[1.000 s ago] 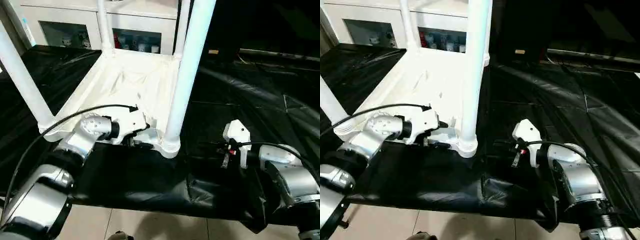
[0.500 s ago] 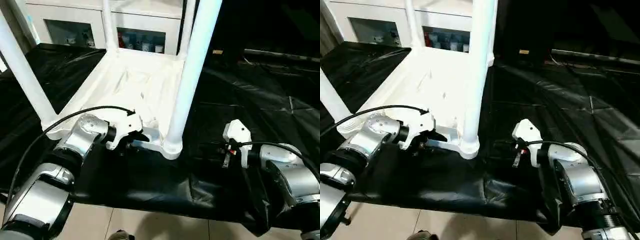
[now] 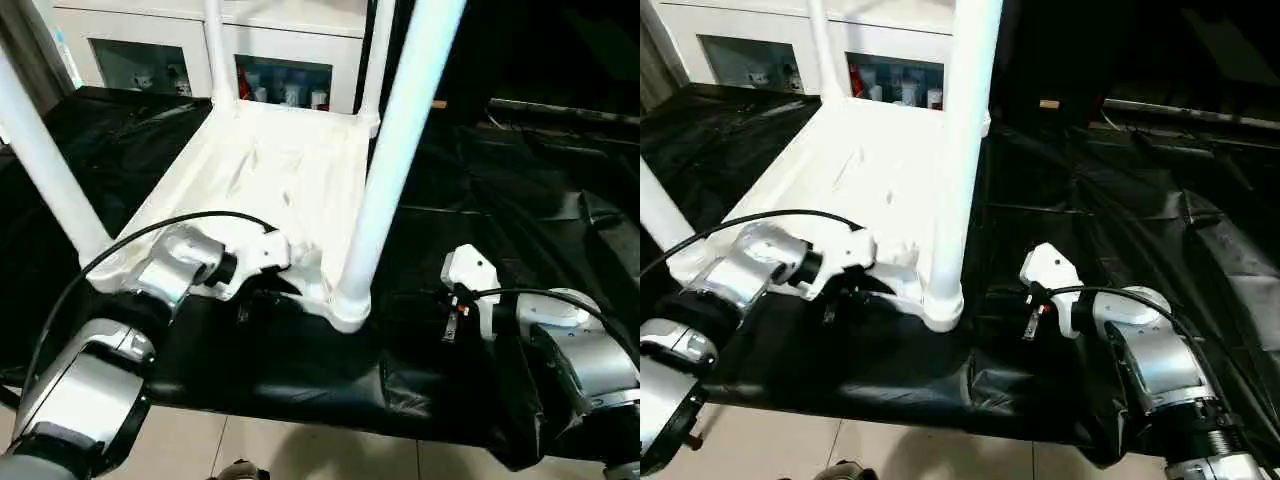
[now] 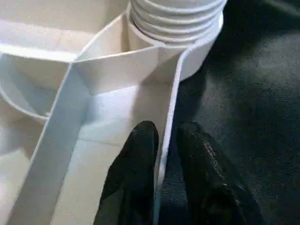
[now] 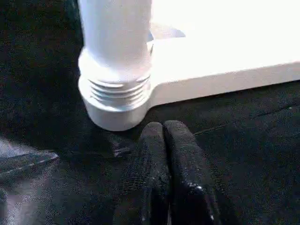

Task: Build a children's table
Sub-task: Rotate table base

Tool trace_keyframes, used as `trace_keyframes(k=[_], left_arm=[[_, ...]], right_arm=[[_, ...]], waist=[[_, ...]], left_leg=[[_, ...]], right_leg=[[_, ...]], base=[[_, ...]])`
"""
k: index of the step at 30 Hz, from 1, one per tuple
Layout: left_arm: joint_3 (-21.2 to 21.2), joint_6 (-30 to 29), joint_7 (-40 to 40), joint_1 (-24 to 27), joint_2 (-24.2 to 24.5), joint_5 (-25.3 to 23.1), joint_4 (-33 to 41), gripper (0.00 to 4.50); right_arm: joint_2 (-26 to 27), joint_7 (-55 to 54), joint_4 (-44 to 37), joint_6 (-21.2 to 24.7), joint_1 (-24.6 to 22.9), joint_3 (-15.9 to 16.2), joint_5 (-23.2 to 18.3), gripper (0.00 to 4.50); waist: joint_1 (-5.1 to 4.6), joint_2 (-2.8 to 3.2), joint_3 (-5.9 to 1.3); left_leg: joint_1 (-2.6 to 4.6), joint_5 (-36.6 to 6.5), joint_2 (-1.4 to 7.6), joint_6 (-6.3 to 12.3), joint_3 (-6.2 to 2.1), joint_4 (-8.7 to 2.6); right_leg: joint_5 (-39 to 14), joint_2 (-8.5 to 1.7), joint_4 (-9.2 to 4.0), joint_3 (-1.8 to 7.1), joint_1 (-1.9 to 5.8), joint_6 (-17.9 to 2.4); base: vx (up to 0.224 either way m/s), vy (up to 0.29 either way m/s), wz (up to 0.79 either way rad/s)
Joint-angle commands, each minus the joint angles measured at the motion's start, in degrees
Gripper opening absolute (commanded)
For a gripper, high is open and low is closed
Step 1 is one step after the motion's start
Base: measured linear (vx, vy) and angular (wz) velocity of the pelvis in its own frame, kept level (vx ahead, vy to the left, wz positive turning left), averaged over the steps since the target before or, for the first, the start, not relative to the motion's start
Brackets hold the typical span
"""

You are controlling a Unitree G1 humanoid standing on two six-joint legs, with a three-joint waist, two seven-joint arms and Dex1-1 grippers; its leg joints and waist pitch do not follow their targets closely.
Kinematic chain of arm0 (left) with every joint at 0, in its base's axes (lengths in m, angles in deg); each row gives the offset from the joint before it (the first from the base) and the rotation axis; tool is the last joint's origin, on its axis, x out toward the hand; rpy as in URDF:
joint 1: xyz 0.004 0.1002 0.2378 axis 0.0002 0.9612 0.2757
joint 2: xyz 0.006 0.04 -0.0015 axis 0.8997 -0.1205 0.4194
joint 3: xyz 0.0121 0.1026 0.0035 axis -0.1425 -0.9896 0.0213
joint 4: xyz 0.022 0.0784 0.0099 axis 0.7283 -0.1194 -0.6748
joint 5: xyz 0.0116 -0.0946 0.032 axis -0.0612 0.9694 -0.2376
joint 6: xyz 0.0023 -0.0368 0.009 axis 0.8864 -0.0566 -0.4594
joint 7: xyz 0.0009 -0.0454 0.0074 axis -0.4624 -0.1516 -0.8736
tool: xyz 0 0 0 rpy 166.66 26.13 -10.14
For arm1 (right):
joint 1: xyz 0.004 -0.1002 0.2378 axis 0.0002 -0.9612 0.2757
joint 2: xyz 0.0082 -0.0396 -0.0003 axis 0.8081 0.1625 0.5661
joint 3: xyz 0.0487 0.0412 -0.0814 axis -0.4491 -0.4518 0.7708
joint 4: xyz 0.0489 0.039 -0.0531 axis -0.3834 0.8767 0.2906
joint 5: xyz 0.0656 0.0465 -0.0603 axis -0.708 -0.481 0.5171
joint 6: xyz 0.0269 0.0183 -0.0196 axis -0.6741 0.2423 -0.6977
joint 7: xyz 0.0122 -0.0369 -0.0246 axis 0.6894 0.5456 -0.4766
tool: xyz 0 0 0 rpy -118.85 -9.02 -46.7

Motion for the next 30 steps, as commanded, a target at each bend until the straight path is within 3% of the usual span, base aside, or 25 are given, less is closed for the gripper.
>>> trace_keyframes(k=[1, 4, 5, 9, 11, 15, 16, 17, 18, 19, 23, 24, 30], left_arm=[[-2.2, -0.8, -0.5, 0.3, -0.4, -2.2, -0.1, 0.63], [-2.3, -2.8, 0.9, 0.2, -1.0, -2.8, 0.2, 0.51], [-1.3, -7.2, 1.8, 0.3, -1.9, -1.6, 1.4, 0.39], [2.4, -13.8, 7.6, 0.8, -4.3, 0.5, 2.8, 0.2], [4.0, -16.2, 11.1, 1.3, -5.4, 1.3, 3.0, 0.13], [5.9, -18.6, 16.2, 4.0, -6.6, 1.4, 6.1, 0.03], [5.9, -18.6, 16.3, 5.1, -6.6, 1.4, 7.8, 0.01], [5.6, -17.6, 15.6, 6.4, -6.4, 1.6, 9.8, 0.0], [5.2, -14.7, 14.9, 7.7, -6.1, 1.5, 11.5, 0.0], [4.7, -11.0, 13.7, 9.3, -5.8, 1.6, 13.6, 0.0], [3.7, -8.6, 10.6, 10.9, -4.7, 2.1, 16.7, 0.0], [3.7, -9.4, 10.0, 11.1, -4.5, 2.3, 17.5, 0.48], [5.4, -9.1, 9.8, 10.2, -4.7, 3.8, 19.6, 0.97]], right_arm=[[-0.8, -0.7, -0.4, -0.8, 0.0, 0.2, 1.0, 0.0], [-0.3, -1.8, 0.0, -1.0, 0.6, -0.1, 1.1, 0.0], [0.2, -2.6, 0.4, -1.3, 1.0, -0.3, 1.2, 0.0], [1.2, -4.6, 0.8, -1.9, 1.2, -0.6, 1.3, 0.0], [2.0, -5.7, 0.9, -1.9, 1.3, -1.0, 1.1, 0.0], [2.8, -6.4, 0.2, -1.2, 0.8, -0.9, 0.6, 0.0], [2.8, -6.5, -0.1, -1.1, 0.5, -0.7, 0.7, 0.0], [2.9, -6.5, -0.5, -1.0, 0.2, -0.4, 0.7, 0.0], [3.0, -6.5, -0.8, -0.9, 0.0, -0.3, 0.6, 0.0], [3.0, -6.5, -0.9, -0.9, -0.1, -0.1, 0.6, 0.0], [2.8, -6.5, -0.6, -1.2, 0.1, 0.1, 0.7, 0.0], [2.8, -6.6, -0.6, -1.2, 0.1, 0.1, 0.7, 0.0], [2.6, -6.3, -1.2, -0.9, 0.0, 0.2, 0.5, 0.0]], waist=[[0.12, 0.37, -4.17], [0.1, 0.33, -4.17], [0.02, 0.3, -4.08], [-0.07, 0.23, -3.93], [-0.18, 0.04, -4.0], [-1.32, -0.29, -4.09], [-1.67, -0.76, -4.14], [-1.7, -0.84, -4.11], [-1.85, -0.52, -4.13], [-1.99, -0.65, -4.23], [-2.07, -0.06, -4.28], [-2.1, -0.02, -4.23], [-1.23, 0.18, -4.2]], left_leg=[[1.86, -13.6, 3.54, 0.19, -2.18, -3.97], [1.87, -13.4, 3.51, 0.32, -2.16, -3.95], [1.95, -13.8, 3.54, 0.21, -2.14, -4.02], [2.1, -15.1, 3.5, -0.1, -2.24, -4.03], [1.85, -14.8, 3.34, 0.4, -2.31, -3.98], [1.1, -11.9, 2.94, 2.3, -2.33, -3.73], [1.02, -11.2, 2.86, 3.05, -2.22, -3.63], [1.02, -11.0, 2.82, 3.34, -2.22, -3.59], [1.02, -10.6, 2.88, 3.76, -2.22, -3.57], [0.94, -10.2, 2.92, 4.13, -2.21, -3.54], [1.19, -10.6, 3.19, 4.11, -2.2, -3.71], [1.27, -10.8, 3.19, 3.94, -2.14, -3.8], [1.61, -12.2, 3.3, 2.62, -2.02, -3.87]], right_leg=[[-6.5, -4.79, -4.4, 2.48, 2.41, -15.2], [-6.3, -4.75, -4.39, 2.47, 2.43, -15.3], [-7.0, -4.71, -4.43, 2.45, 2.35, -15.4], [-10.0, -4.83, -4.85, 2.49, 2.24, -15.3], [-10.3, -4.85, -4.91, 2.47, 2.51, -15.0], [-8.5, -4.68, -4.82, 2.29, 3.04, -14.5], [-9.1, -4.57, -4.98, 2.27, 3.01, -14.0], [-10.0, -4.58, -5.05, 2.25, 2.93, -13.7], [-10.9, -4.52, -5.13, 2.3, 2.79, -13.4], [-10.7, -4.43, -5.14, 2.33, 2.77, -13.1], [-10.3, -4.28, -4.97, 2.33, 2.38, -13.0], [-10.3, -4.23, -4.96, 2.33, 2.28, -13.1], [-10.5, -4.28, -5.0, 2.48, 2.02, -13.3]], base=[[0.0, 0.0, 0.0], [0.0, 0.0, 0.0], [0.0, 0.0, 0.0], [0.0, 0.0, 0.0], [0.0, 0.0, 0.0], [0.0, 0.0, 0.0], [0.0, 0.0, 0.0], [0.0, 0.0, 0.0], [0.0, 0.0, 0.0], [0.0, 0.0, 0.0], [0.0, 0.0, 0.0], [0.0, 0.0, 0.0], [0.0, 0.0, 0.0]])
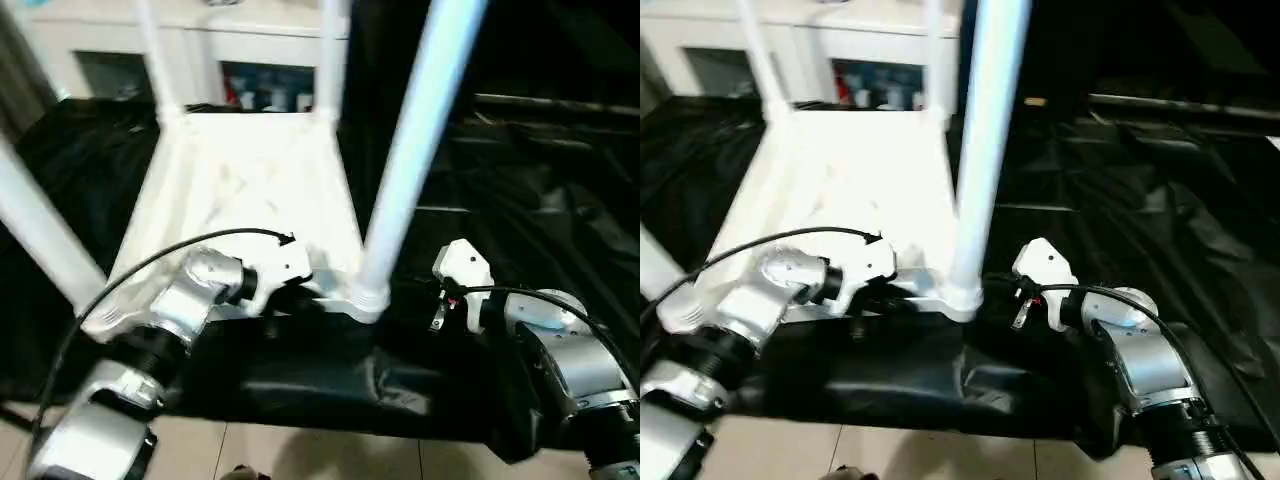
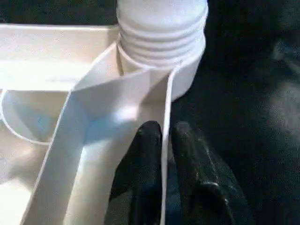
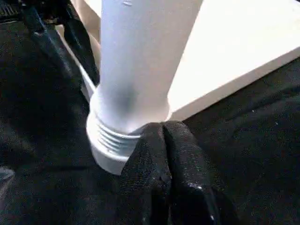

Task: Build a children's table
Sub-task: Rotate table base

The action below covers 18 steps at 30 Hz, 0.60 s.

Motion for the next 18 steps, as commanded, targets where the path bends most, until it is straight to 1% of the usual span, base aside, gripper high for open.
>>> trace_keyframes(k=[1, 3, 4, 6, 7, 8, 9, 10, 13, 14, 18], left_arm=[[0.1, 0.8, -1.6, -0.8, -0.2, 1.0, 1.6, 0.97], [0.1, 1.3, -1.5, -1.1, -0.2, 0.6, 1.3, 0.97], [0.1, 2.3, -1.7, -1.6, -0.2, 0.3, 0.3, 0.97], [-0.2, 3.3, -1.3, -2.2, -0.1, -0.4, -0.9, 0.97], [-0.4, 3.7, -1.3, -2.5, 0.0, -0.6, -1.6, 0.97], [-0.7, 4.2, -1.2, -2.9, 0.2, -0.9, -2.6, 0.97], [-0.7, 4.3, -1.2, -3.0, 0.2, -0.9, -2.8, 0.97], [-0.9, 5.0, -1.0, -3.5, 0.3, -1.2, -4.0, 0.97], [-0.9, 5.9, -0.9, -4.3, 0.4, -1.5, -5.5, 0.97], [-0.7, 6.5, -1.1, -4.8, 0.5, -1.6, -6.5, 0.97], [-1.3, 7.1, -2.6, -5.1, 1.3, -2.1, -7.5, 0.97]], right_arm=[[-0.2, 0.1, -1.5, 0.4, -0.2, 0.2, -0.7, 0.0], [-0.2, 0.2, -1.7, 0.5, -0.3, 0.3, -0.7, 0.0], [-0.2, 0.4, -1.8, 0.5, -0.4, 0.3, -0.8, 0.0], [-0.3, 0.4, -1.9, 0.5, -0.4, 0.4, -0.8, 0.0], [-0.4, 0.5, -1.9, 0.6, -0.5, 0.4, -0.8, 0.0], [-0.5, 0.5, -2.1, 0.6, -0.6, 0.4, -0.9, 0.0], [-0.5, 0.5, -2.2, 0.6, -0.6, 0.4, -0.9, 0.0], [-0.7, 0.6, -2.4, 0.7, -0.7, 0.3, -1.0, 0.0], [-0.8, 0.7, -2.6, 0.9, -0.9, 0.2, -1.1, 0.0], [-0.9, 0.8, -2.6, 0.9, -1.0, 0.3, -1.0, 0.0], [-1.1, 0.9, -2.6, 0.8, -1.1, 0.4, -0.9, 0.0]], waist=[[0.13, -0.62, -3.82], [0.13, -0.71, -3.79], [0.2, -0.44, -3.76], [0.15, -0.63, -3.82], [0.13, -0.47, -3.82], [0.12, -0.53, -3.82], [0.14, -0.53, -3.86], [0.12, -0.37, -3.86], [0.1, -0.39, -3.91], [0.13, -0.45, -3.89], [0.18, -0.34, -3.81]], left_leg=[[1.52, -12.1, 3.42, 2.48, -2.02, -3.71], [1.47, -12.1, 3.37, 2.52, -2.01, -3.7], [1.46, -12.2, 3.34, 2.43, -2.07, -3.7], [1.48, -12.3, 3.35, 2.25, -2.07, -3.71], [1.46, -12.2, 3.33, 2.2, -2.08, -3.72], [1.49, -12.3, 3.25, 2.22, -2.08, -3.73], [1.48, -12.3, 3.3, 2.15, -2.13, -3.72], [1.4, -12.0, 3.27, 2.14, -2.12, -3.69], [1.46, -12.0, 3.26, 2.28, -2.07, -3.65], [1.47, -12.1, 3.27, 2.26, -2.07, -3.65], [1.48, -12.9, 3.36, 1.93, -2.16, -3.78]], right_leg=[[-9.9, -4.25, -4.82, 2.47, 2.15, -13.2], [-9.7, -4.27, -4.84, 2.49, 2.18, -13.1], [-10.1, -4.37, -4.91, 2.5, 2.21, -12.9], [-9.9, -4.32, -4.87, 2.5, 2.25, -12.8], [-9.7, -4.28, -4.89, 2.48, 2.24, -12.8], [-9.8, -4.19, -4.9, 2.44, 2.23, -12.6], [-9.5, -4.24, -4.82, 2.45, 2.28, -12.6], [-8.9, -4.29, -4.75, 2.48, 2.34, -12.8], [-8.2, -4.23, -4.77, 2.46, 2.33, -13.0], [-8.2, -4.24, -4.76, 2.45, 2.33, -13.1], [-9.4, -4.34, -4.88, 2.42, 2.34, -13.2]], base=[[0.0, 0.0, 0.0], [0.0, 0.0, 0.0], [0.0, 0.0, 0.0], [0.0, 0.0, 0.0], [0.0, 0.0, 0.0], [0.0, 0.0, 0.0], [0.0, 0.0, 0.0], [0.0, 0.0, 0.0], [0.0, 0.0, 0.0], [0.0, 0.0, 0.0], [0.0, 0.0, 0.0]])
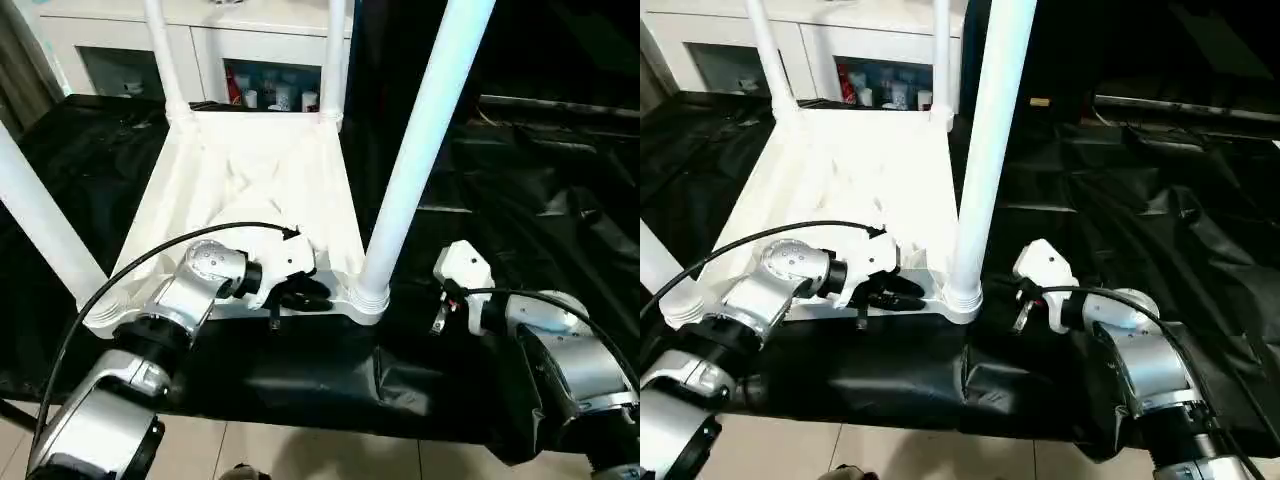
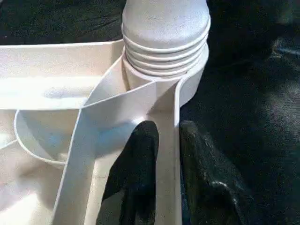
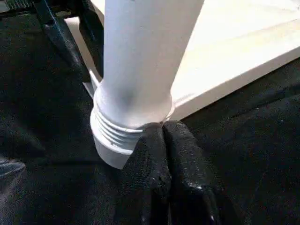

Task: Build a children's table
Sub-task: Rotate table base

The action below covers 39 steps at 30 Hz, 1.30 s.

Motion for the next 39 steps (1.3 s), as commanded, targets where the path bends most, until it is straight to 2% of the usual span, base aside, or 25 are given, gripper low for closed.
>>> trace_keyframes(k=[1, 3, 4, 6, 9, 13, 18, 20, 21, 23, 24, 26, 31, 35, 39], left_arm=[[-0.6, 0.3, -1.2, -1.0, 1.0, -0.7, -0.9, 0.97], [-0.7, 0.7, -1.1, -1.0, 1.2, -0.8, -1.1, 0.97], [-0.7, 1.1, -0.9, -1.0, 1.2, -1.0, -1.3, 0.67], [-0.9, 1.7, -0.9, -1.1, 1.2, -1.4, -2.2, 0.67], [-1.1, 2.2, -1.1, -1.2, 1.3, -1.7, -2.9, 0.3], [-1.1, 2.6, -1.3, -1.4, 1.3, -2.1, -3.9, 0.07], [-1.1, 2.7, -1.9, -1.4, 1.2, -2.0, -4.5, 0.07], [-0.5, 1.9, -2.0, -1.4, 0.8, -1.3, -4.3, 0.07], [-0.3, 1.8, -2.0, -1.3, 0.6, -1.0, -4.1, 0.0], [0.2, 1.0, -1.9, -0.5, -0.2, 0.0, -2.7, 0.0], [0.2, 1.0, -2.0, -0.4, -0.2, 0.1, -2.5, 0.0], [0.2, 0.6, -2.1, -0.1, -0.5, 0.4, -2.0, 0.0], [0.0, 0.4, -2.3, 0.5, -0.7, 0.3, -1.6, 0.0], [0.1, 0.1, -2.2, 0.6, -1.0, 0.1, -1.1, 0.0], [0.1, -0.3, -2.0, 0.7, -1.3, 0.0, -0.5, 0.0]], right_arm=[[-0.7, 0.3, -1.7, 0.6, -0.3, 0.3, -0.6, 0.0], [-0.7, 0.2, -1.7, 0.6, -0.3, 0.3, -0.6, 0.0], [-0.7, 0.2, -1.7, 0.6, -0.3, 0.3, -0.6, 0.0], [-0.8, 0.2, -1.7, 0.6, -0.3, 0.3, -0.6, 0.0], [-0.8, 0.2, -1.8, 0.6, -0.3, 0.3, -0.5, 0.0], [-0.8, 0.3, -1.8, 0.6, -0.3, 0.4, -0.6, 0.0], [-0.4, 0.4, -2.1, 1.2, -0.3, -0.1, -1.6, 0.0], [0.1, 2.0, -3.0, 4.3, -0.7, -0.9, -4.6, 0.0], [0.0, 3.3, -3.7, 6.0, -1.1, -1.2, -6.3, 0.31], [-0.9, 6.3, -5.2, 9.2, -2.4, -1.8, -9.6, 0.4], [-1.0, 6.6, -5.3, 9.4, -2.6, -1.8, -9.8, 0.49], [-1.1, 7.0, -5.4, 9.6, -2.7, -1.8, -10.1, 0.75], [-0.7, 6.8, -5.3, 10.2, -2.6, -1.4, -10.5, 1.12], [0.2, 4.1, -3.9, 9.5, -2.0, -0.4, -8.5, 1.45], [0.6, 2.4, -2.4, 9.1, -1.6, -0.1, -7.2, 1.76]], waist=[[0.16, -0.38, -3.82], [0.17, -0.34, -3.87], [0.22, -0.31, -3.86], [0.25, -0.35, -3.87], [0.25, -0.34, -3.77], [0.21, -0.29, -3.75], [0.25, -0.3, -3.82], [0.31, -0.31, -3.81], [0.32, -0.48, -3.74], [0.52, -0.53, -3.7], [0.54, -0.54, -3.7], [0.57, -0.51, -3.7], [0.52, -0.57, -3.78], [0.52, -0.53, -3.75], [0.22, -0.54, -3.59]], left_leg=[[1.53, -13.0, 3.36, 1.89, -2.12, -3.79], [1.57, -12.8, 3.38, 1.83, -2.13, -3.76], [1.54, -12.6, 3.38, 1.92, -2.11, -3.75], [1.54, -12.5, 3.38, 2.0, -2.11, -3.75], [1.59, -13.4, 3.41, 1.76, -2.12, -3.81], [1.65, -14.0, 3.45, 1.33, -2.19, -3.9], [1.63, -13.6, 3.44, 1.44, -2.15, -3.85], [1.63, -13.4, 3.49, 1.8, -2.15, -3.84], [1.64, -13.5, 3.46, 2.13, -2.07, -3.86], [1.57, -13.7, 3.6, 2.38, -2.11, -3.88], [1.59, -13.9, 3.58, 2.33, -2.11, -3.87], [1.62, -14.1, 3.58, 1.72, -2.18, -3.9], [1.55, -13.3, 3.5, 1.6, -2.16, -3.85], [1.54, -12.9, 3.48, 1.67, -2.15, -3.85], [1.54, -14.3, 3.45, 0.94, -2.24, -4.05]], right_leg=[[-9.5, -4.31, -4.86, 2.44, 2.36, -13.1], [-9.1, -4.36, -4.8, 2.47, 2.35, -13.2], [-8.6, -4.34, -4.77, 2.46, 2.35, -13.4], [-8.3, -4.35, -4.74, 2.44, 2.36, -13.6], [-9.9, -4.44, -4.94, 2.46, 2.32, -13.3], [-10.7, -4.43, -4.95, 2.47, 2.26, -13.2], [-9.6, -4.47, -4.87, 2.51, 2.33, -13.5], [-9.1, -4.43, -4.79, 2.49, 2.39, -13.8], [-9.1, -4.36, -4.88, 2.47, 2.43, -13.9], [-10.3, -4.44, -4.92, 2.41, 2.37, -13.7], [-10.7, -4.46, -4.95, 2.39, 2.41, -13.6], [-12.4, -4.62, -5.12, 2.44, 2.23, -13.1], [-11.6, -4.62, -5.05, 2.5, 2.27, -13.0], [-10.9, -4.59, -5.0, 2.45, 2.19, -13.2], [-13.3, -4.61, -5.23, 2.43, 2.13, -12.6]], base=[[0.0, 0.0, 0.0], [0.0, 0.0, 0.0], [0.0, 0.0, 0.0], [0.0, 0.0, 0.0], [0.0, 0.0, 0.0], [0.0, 0.0, 0.0], [0.0, 0.0, 0.0], [0.0, 0.0, 0.0], [0.0, 0.0, 0.0], [0.0, 0.0, 0.0], [0.0, 0.0, 0.0], [0.0, 0.0, 0.0], [0.0, 0.0, 0.0], [0.0, 0.0, 0.0], [0.0, 0.0, 0.0]])
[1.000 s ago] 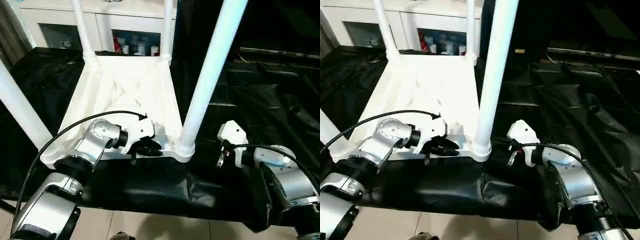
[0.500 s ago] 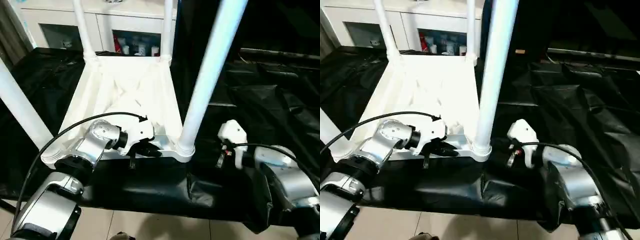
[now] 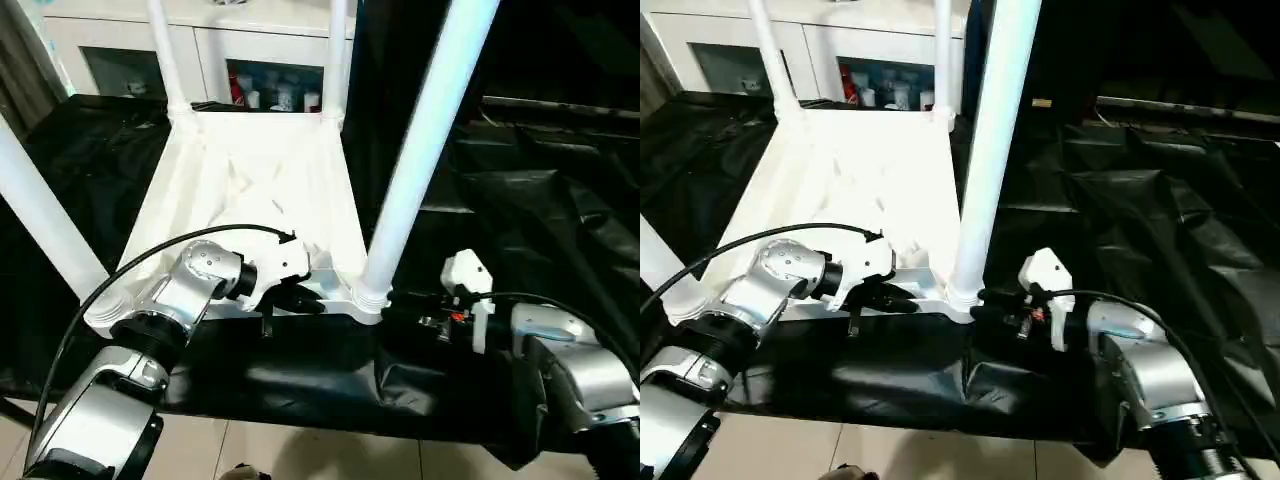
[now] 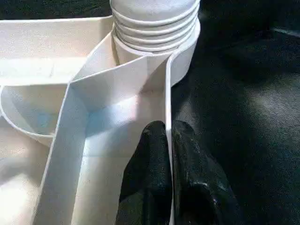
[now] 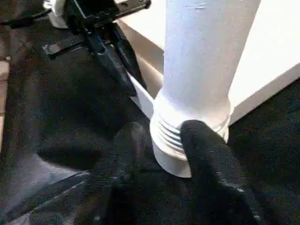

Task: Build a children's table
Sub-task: Rotate table base, then rotate leg to tighten

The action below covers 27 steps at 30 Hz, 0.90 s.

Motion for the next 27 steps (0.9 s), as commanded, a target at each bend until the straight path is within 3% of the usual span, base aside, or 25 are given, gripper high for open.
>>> trace_keyframes(k=[1, 13, 27], left_arm=[[-0.1, -0.4, -0.7, 1.0, -1.0, 1.0, 1.7, 0.0], [-0.9, -2.3, -1.3, 2.1, -1.8, 1.2, 4.8, 0.0], [-1.1, -3.4, -1.3, 3.3, -1.1, 0.8, 6.8, 0.0]], right_arm=[[0.0, -1.6, 1.1, 0.3, 0.9, 0.3, 1.0, 1.97], [1.0, -4.2, 4.3, -0.8, 2.3, 0.8, 2.8, 2.88], [5.7, -7.3, 11.1, -3.7, 6.9, 1.1, 3.7, 4.16]], waist=[[0.25, -0.59, -3.59], [0.42, -0.43, -3.95], [0.35, -0.4, -3.93]], left_leg=[[1.53, -14.6, 3.44, 0.87, -2.23, -4.01], [1.31, -10.9, 3.38, 2.23, -2.03, -3.68], [1.4, -10.8, 3.42, 1.81, -1.96, -3.76]], right_leg=[[-14.0, -4.65, -5.33, 2.46, 2.05, -12.4], [-6.8, -4.48, -4.64, 2.39, 2.31, -14.1], [-6.0, -4.47, -4.43, 2.4, 2.25, -14.4]], base=[[0.0, 0.0, 0.0], [0.0, 0.0, 0.0], [0.0, 0.0, 0.0]])
